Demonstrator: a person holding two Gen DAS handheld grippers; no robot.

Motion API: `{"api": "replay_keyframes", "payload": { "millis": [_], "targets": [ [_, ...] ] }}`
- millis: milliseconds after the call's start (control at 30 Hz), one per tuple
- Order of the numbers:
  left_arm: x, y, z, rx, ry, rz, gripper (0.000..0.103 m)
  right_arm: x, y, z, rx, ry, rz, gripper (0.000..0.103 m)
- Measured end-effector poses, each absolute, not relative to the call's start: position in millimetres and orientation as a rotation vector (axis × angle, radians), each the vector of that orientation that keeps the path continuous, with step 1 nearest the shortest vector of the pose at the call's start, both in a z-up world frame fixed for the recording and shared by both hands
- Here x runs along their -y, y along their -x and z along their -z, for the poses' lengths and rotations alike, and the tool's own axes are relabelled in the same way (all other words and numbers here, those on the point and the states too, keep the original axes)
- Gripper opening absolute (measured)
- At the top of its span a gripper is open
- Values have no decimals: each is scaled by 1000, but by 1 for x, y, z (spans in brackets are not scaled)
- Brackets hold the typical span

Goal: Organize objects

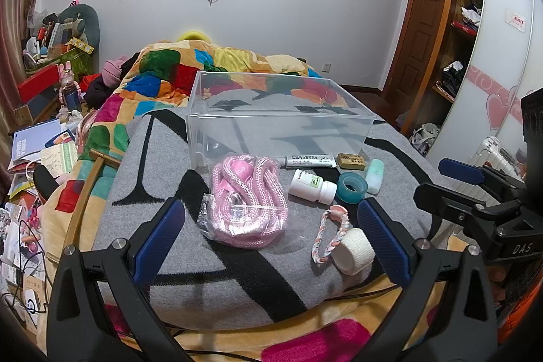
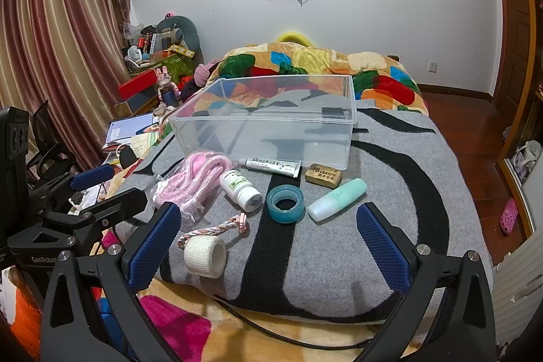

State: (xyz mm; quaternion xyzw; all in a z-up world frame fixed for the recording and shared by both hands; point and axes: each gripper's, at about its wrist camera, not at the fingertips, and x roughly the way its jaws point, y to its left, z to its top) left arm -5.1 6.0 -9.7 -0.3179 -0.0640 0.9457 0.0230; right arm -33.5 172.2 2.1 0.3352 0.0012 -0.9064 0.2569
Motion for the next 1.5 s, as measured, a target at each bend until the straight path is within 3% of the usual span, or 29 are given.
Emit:
{"api": "replay_keyframes", "payload": {
  "millis": [1500],
  "targets": [
    [-6,6,13,206,1009,-2914,103,-170,34,-1,4,-919,2451,103]
  ]
}}
